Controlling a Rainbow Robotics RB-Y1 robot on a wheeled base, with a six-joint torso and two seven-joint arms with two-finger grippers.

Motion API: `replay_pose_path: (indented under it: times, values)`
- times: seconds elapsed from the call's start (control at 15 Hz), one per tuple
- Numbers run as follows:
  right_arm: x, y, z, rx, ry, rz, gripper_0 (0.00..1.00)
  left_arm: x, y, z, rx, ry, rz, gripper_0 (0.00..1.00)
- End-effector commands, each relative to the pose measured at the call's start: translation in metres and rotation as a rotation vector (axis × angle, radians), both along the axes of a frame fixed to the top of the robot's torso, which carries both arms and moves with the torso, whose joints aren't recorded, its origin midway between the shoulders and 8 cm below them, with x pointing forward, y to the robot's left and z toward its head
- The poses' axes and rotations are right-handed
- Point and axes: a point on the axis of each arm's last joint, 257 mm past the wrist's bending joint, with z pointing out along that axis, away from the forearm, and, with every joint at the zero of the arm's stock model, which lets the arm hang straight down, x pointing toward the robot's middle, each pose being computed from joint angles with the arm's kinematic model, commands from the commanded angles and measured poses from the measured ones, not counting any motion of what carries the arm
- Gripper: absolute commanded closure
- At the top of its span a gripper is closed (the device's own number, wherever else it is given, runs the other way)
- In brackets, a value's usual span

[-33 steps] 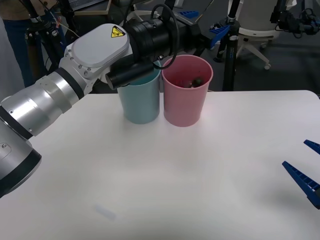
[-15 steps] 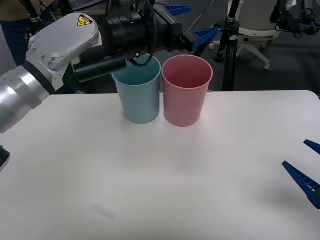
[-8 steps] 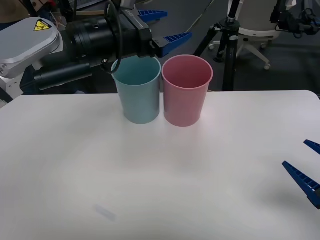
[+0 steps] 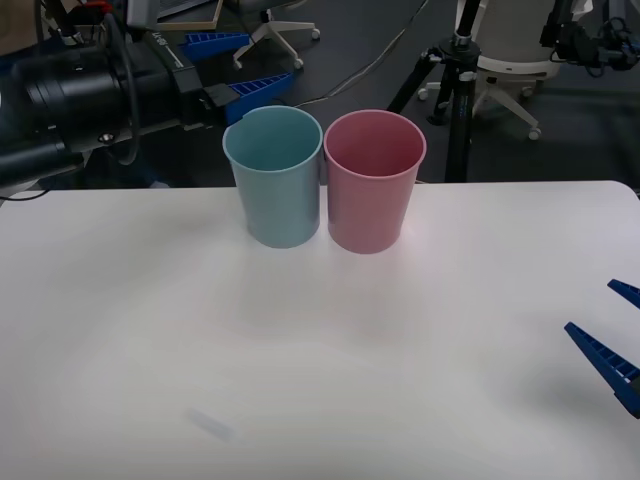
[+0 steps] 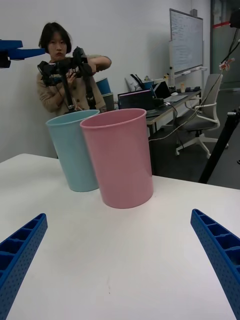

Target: Grasp the object on the table and drop it into the matching bin: aluminum can to the light blue bin, PET bottle to the pink bin.

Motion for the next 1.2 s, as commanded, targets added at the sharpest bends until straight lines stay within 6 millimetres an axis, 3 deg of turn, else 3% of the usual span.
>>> replay_pose_path:
  times: [0.07, 0.4, 0.53, 0.67, 1.2]
  values:
    - [0.000, 0.000, 0.000, 0.000, 0.000, 0.000, 0.00, -0.001, 0.045, -0.006, -0.002, 0.007, 0.051, 0.00]
    - [0.000, 0.000, 0.000, 0.000, 0.000, 0.000, 0.00, -0.014, 0.126, -0.019, 0.028, -0.008, 0.142, 0.00]
    - [0.000, 0.000, 0.000, 0.000, 0.000, 0.000, 0.00, -0.023, 0.146, -0.029, 0.034, 0.013, 0.156, 0.00]
    - [0.000, 0.000, 0.000, 0.000, 0.000, 0.000, 0.00, -0.032, 0.159, -0.036, 0.034, 0.019, 0.169, 0.00]
    - [0.000, 0.000, 0.000, 0.000, 0.000, 0.000, 0.00, -0.085, 0.170, -0.071, 0.030, 0.057, 0.147, 0.00]
